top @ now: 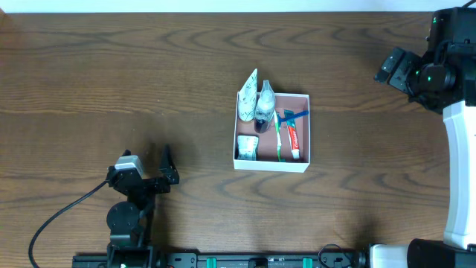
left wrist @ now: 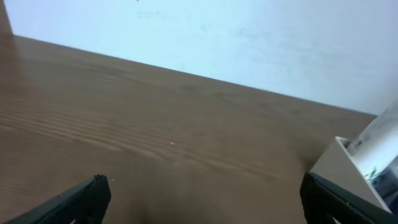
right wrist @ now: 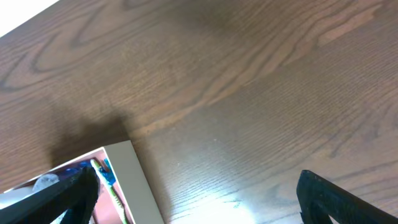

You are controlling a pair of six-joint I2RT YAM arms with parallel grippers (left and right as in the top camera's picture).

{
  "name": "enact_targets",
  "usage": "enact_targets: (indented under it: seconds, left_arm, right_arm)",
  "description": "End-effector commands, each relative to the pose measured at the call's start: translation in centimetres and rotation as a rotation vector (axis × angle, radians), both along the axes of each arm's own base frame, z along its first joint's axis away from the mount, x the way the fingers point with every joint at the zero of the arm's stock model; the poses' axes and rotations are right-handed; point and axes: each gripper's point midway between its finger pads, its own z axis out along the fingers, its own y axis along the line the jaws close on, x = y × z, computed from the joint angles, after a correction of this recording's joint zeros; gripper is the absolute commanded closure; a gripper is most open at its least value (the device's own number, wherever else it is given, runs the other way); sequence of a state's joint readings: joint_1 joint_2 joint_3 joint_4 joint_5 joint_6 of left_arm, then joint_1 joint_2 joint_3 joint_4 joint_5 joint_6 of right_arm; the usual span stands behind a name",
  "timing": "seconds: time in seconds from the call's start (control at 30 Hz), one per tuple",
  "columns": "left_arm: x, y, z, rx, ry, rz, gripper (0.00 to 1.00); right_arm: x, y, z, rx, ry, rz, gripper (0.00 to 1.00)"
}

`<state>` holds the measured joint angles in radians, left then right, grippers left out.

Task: Pack container

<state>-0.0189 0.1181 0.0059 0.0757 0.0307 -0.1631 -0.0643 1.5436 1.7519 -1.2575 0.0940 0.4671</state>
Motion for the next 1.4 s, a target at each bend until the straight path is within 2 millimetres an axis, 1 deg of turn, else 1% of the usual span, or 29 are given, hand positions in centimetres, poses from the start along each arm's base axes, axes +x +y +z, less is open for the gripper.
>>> enact_targets:
  seconds: [0.0,0.13,0.27,1.03,1.13,1.27,1.37]
  left_arm:
    - [-0.3,0.4,-0.4,0.057,0.014,0.007,0.02]
    - [-0.8,0.8,-1.7,0.057,0.063,0.021,0.02]
    - [-0.8,0.8,-1.0,0.058,0.031,0.024,0.02]
    - [-0.8,0.8,-1.1,0.057,0.038,0.023,0.02]
    - [-1.6,0.8,-1.3,0.057,0.108,0.021,0.02]
    - [-3.8,0.8,-1.8,0.056,0.256,0.017,0.02]
    - [-3.9,0.8,-2.2,0.056,0.277,0.017,0.02]
  right_arm:
    - [0.1,-0.1,0.2,-0.001,-0.005,-0.013,0.01]
    - [0.1,-0.1,0.2,-0.001,-0.005,-0.013,0.01]
    - [0.1,-0.1,0.2,-0.001,-0.005,-0.013,0.01]
    - [0.1,-0.1,0.2,-0.001,-0.005,-0.014,0.01]
    - [0.1,-0.1,0.2,-0.001,-0.005,-0.013,0.01]
    - [0.1,-0.2,0.2,-0.001,-0.005,-0.014,0.01]
    - [0.1,-0.1,0.2,-0.001,-0.005,-0.013,0.01]
